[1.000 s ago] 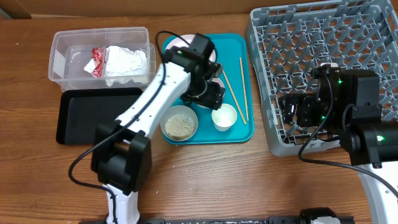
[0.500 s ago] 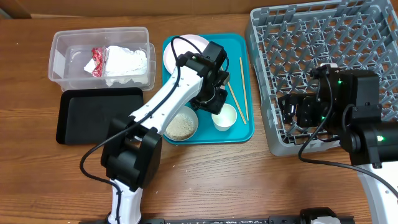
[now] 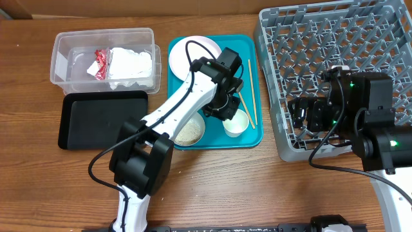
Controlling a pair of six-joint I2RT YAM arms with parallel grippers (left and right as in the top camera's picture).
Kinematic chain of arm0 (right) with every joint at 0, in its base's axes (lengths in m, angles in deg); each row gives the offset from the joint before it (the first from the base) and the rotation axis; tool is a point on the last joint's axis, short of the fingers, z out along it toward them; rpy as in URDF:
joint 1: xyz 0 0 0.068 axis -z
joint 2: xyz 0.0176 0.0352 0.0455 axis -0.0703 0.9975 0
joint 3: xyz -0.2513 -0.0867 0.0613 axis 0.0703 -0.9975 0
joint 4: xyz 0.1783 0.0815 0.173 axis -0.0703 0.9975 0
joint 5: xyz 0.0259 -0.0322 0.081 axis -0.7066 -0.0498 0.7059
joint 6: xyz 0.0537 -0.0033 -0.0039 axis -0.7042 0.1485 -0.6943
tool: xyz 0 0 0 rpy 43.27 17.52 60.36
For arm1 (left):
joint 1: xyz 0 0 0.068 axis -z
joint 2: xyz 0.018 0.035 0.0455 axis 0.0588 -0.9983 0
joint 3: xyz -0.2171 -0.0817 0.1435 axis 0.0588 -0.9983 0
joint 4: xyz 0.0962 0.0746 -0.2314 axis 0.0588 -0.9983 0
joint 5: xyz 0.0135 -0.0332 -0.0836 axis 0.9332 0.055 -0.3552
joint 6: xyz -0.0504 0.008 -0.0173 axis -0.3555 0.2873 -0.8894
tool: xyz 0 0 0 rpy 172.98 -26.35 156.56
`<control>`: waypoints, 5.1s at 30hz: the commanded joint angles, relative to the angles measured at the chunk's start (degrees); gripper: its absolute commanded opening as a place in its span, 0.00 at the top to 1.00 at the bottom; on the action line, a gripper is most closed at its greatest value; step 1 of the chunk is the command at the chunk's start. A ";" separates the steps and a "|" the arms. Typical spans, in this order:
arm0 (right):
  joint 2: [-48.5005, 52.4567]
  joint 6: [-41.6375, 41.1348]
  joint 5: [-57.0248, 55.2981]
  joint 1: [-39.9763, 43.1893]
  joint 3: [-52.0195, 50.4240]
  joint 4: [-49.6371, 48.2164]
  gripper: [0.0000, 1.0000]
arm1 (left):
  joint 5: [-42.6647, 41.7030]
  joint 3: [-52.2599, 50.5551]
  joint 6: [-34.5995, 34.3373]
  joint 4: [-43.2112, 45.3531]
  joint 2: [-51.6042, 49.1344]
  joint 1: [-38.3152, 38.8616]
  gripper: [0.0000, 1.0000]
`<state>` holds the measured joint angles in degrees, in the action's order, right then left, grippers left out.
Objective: Sort waste into correct bins and load items into the dishwasher
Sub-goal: 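Grasp the white paper cup with the left gripper and lift it, then hand the paper cup from the left gripper to the right gripper, then place the cup upside down in the dish rack with the right gripper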
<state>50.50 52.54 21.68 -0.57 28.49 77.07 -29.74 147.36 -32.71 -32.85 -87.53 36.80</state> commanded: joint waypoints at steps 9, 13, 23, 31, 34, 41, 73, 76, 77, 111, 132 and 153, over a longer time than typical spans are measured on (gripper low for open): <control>-0.20 -0.46 4.00 -0.26 1.62 0.11 0.00 | -5.11 1.42 -1.11 -2.60 -0.66 -3.28 0.96; 1.38 -5.42 14.51 -0.26 1.38 -2.16 0.00 | -26.77 2.82 4.98 -4.57 -0.61 -10.32 0.96; 12.55 -9.46 39.43 -0.28 1.25 -13.35 0.00 | -61.51 2.82 20.06 -14.67 -0.61 -22.71 0.96; 20.61 -9.44 54.10 -1.68 1.25 -21.81 0.03 | -71.32 2.82 25.20 -19.15 -0.61 -24.41 0.96; 21.35 -9.38 54.31 -2.93 1.25 -23.19 0.03 | -73.88 2.82 25.20 -19.12 -0.61 -24.50 0.96; 21.35 -9.46 54.31 -5.03 1.25 -26.86 0.00 | -78.84 2.82 25.18 -18.93 -0.61 -24.50 0.96; 21.35 -10.08 53.22 -7.32 1.25 -39.78 0.29 | -78.84 2.82 25.22 -20.65 -0.61 -24.41 0.96; 21.35 -10.10 53.22 -7.34 1.25 -39.23 0.30 | -78.84 2.82 25.20 -20.65 -0.61 -24.41 0.96; 21.35 -10.08 53.20 -7.34 1.25 -38.82 0.27 | -78.84 2.82 25.20 -20.65 -0.61 -24.41 0.96; 15.43 -12.50 39.60 3.34 1.62 -27.67 0.55 | -72.87 2.93 27.85 -18.93 -0.57 -35.23 0.50; 13.66 -18.49 -9.03 4.98 10.21 17.99 0.55 | 0.11 15.37 11.15 -15.21 14.16 -28.57 0.36; 28.83 -19.30 -10.16 4.94 10.05 19.30 0.28 | 3.39 15.28 9.68 -14.36 13.31 -23.74 0.37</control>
<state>79.46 33.61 11.59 4.33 37.72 97.24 -27.05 162.29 -22.11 -47.47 -73.70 12.41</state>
